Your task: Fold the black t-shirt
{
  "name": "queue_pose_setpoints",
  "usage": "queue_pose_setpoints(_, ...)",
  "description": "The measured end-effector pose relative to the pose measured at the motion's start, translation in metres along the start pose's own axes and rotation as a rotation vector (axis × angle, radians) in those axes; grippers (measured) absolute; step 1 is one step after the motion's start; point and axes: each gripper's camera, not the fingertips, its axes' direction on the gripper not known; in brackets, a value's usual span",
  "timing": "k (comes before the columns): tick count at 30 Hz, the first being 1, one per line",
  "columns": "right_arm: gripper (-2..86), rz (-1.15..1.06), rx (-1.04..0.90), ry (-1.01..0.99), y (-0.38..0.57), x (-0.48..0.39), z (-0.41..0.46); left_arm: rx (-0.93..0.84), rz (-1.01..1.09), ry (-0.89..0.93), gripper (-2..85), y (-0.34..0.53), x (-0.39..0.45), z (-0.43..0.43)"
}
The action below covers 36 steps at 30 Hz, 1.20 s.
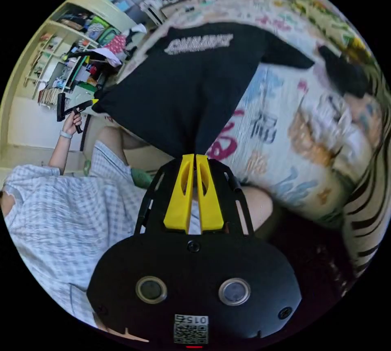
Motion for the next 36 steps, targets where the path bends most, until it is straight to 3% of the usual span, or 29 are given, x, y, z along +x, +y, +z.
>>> queue_pose_setpoints(4, -0.8, 0.05, -0.152, 0.011, 0.003, 0.021, 0.058, -0.124, 0.027, -0.105, 0.4, -0.003, 0.012, 0.055)
queue_pose_setpoints(12, 0.5, 0.088, -0.223, -0.034, -0.008, 0.056, 0.077, -0.288, 0.05, -0.205, 1.2, -0.034, 0.045, 0.144)
queue_pose_setpoints(16, 3.9, 0.135, -0.108, -0.08, -0.003, 0.085, 0.049, -0.303, 0.041, -0.272, 1.8, -0.047, 0.061, 0.161)
queue_pose_setpoints(20, 5.0, 0.185, 0.048, -0.048, -0.008, 0.128, 0.01, -0.218, 0.206, -0.36, 3.3, -0.098, 0.111, 0.178)
queue_pose_setpoints(25, 5.5, 0.246, 0.199, 0.002, -0.054, 0.199, -0.027, -0.066, 0.552, -0.206, 7.2, -0.235, 0.22, 0.243)
queue_pose_setpoints(29, 5.4, 0.258, 0.302, -0.012, -0.105, 0.253, -0.043, -0.043, 0.886, -0.026, 9.3, -0.368, 0.357, 0.354)
queue_pose_setpoints(33, 4.9, 0.272, 0.32, -0.084, -0.125, 0.288, -0.047, -0.184, 1.035, 0.146, 10.0, -0.474, 0.48, 0.482)
queue_pose_setpoints(36, 4.5, 0.318, 0.332, -0.166, -0.12, 0.315, -0.049, -0.29, 1.047, 0.178, 10.0, -0.526, 0.547, 0.561)
